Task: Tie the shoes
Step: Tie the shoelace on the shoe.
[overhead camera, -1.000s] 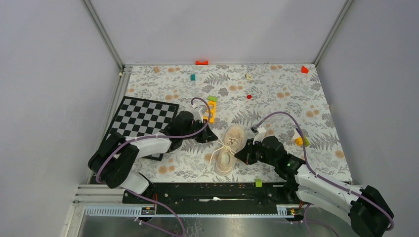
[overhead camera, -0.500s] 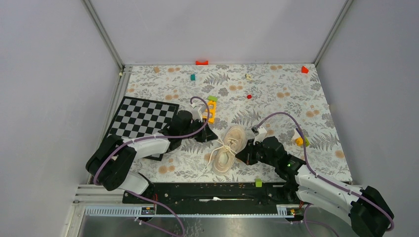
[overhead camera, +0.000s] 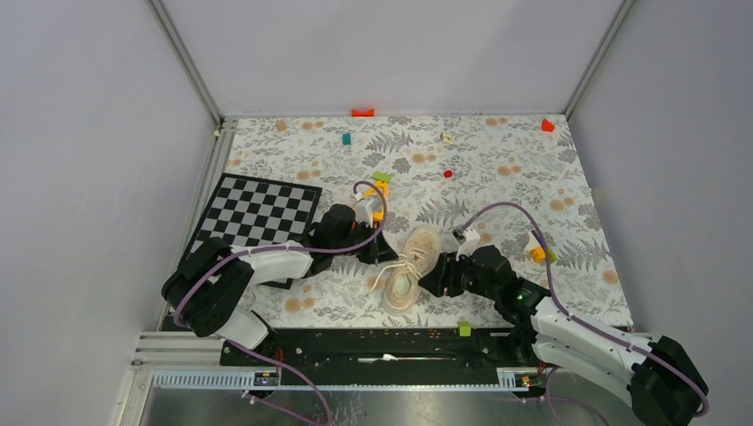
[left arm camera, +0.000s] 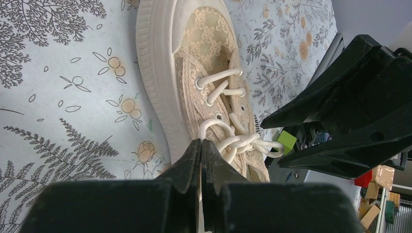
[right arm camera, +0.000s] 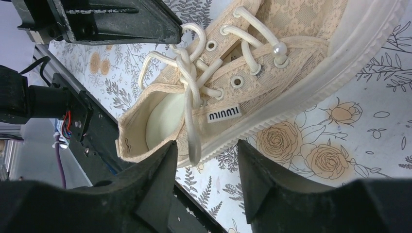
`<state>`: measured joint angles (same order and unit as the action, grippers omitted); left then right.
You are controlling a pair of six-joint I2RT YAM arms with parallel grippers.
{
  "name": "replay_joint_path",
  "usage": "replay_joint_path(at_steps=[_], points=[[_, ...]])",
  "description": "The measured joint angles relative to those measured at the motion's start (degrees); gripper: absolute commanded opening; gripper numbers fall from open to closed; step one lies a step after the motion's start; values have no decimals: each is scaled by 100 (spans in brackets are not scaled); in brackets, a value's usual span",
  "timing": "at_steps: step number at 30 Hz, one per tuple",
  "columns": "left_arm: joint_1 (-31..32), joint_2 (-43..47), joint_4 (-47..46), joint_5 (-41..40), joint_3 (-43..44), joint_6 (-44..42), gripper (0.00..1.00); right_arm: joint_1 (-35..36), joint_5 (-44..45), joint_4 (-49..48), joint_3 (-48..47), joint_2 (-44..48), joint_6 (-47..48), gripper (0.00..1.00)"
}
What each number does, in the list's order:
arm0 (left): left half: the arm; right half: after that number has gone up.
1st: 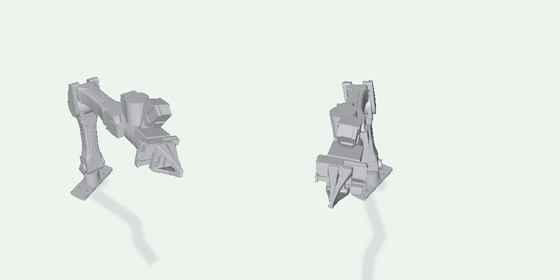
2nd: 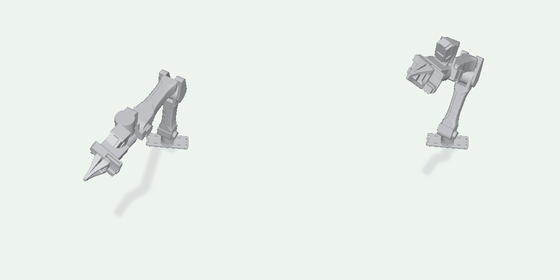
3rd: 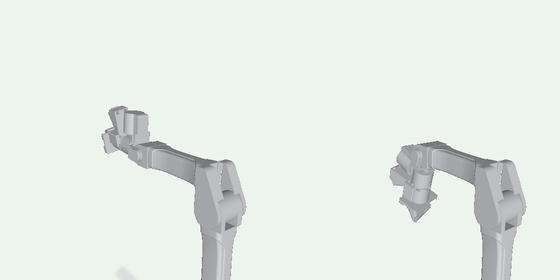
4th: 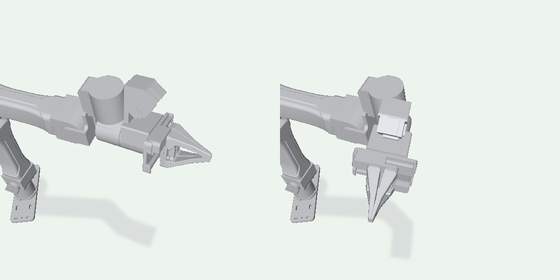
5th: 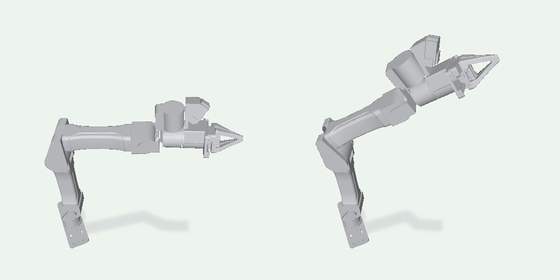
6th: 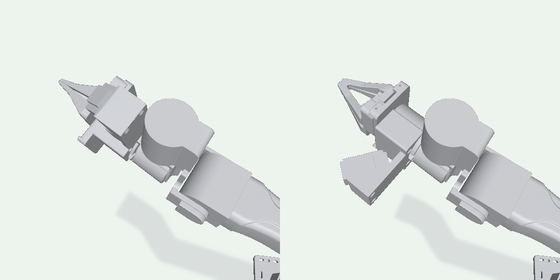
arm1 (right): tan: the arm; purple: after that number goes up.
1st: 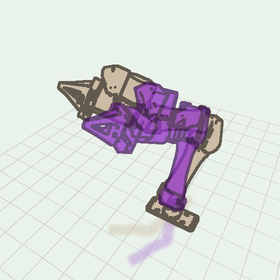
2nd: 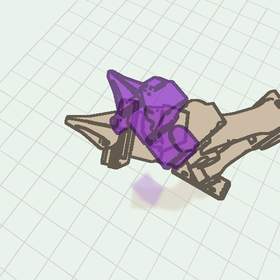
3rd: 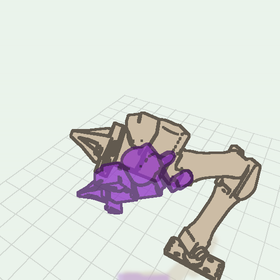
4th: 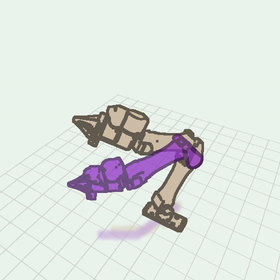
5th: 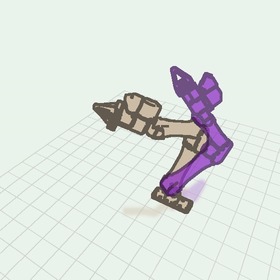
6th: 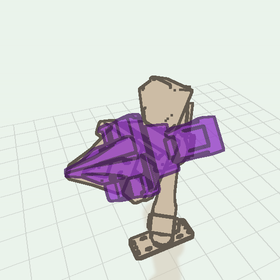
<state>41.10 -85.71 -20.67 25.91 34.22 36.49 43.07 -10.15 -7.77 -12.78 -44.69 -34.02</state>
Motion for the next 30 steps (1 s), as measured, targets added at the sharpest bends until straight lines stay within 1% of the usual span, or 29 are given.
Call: replay_joint_path(at_steps=[6,8,9,12,13,14,15,17,21,25,30], points=[[0,0,0,0,0,0,0,0,9,278,-48,319,-9,66],[0,0,-2,0,0,0,0,0,42,334,-68,472,-9,67],[0,0,-2,0,0,0,0,0,81,385,-90,551,-9,65],[0,0,-2,0,0,-2,0,0,332,498,-203,662,-31,43],[0,0,-4,0,0,-7,0,0,417,546,-264,643,-44,39],[0,0,-4,0,0,-24,0,-2,546,627,-367,557,-87,39],[4,0,-7,0,0,-42,0,-4,656,706,-483,470,-96,40],[4,0,-17,4,0,-76,0,-11,894,992,-898,96,-146,42],[4,0,-52,42,0,-166,0,-9,1152,1228,-1648,-717,-197,39],[4,2,-136,127,0,-240,0,-9,1226,1316,-1985,-1279,-256,34],[24,2,-282,293,0,-382,0,-9,1209,1405,-2076,-1683,-343,34]])
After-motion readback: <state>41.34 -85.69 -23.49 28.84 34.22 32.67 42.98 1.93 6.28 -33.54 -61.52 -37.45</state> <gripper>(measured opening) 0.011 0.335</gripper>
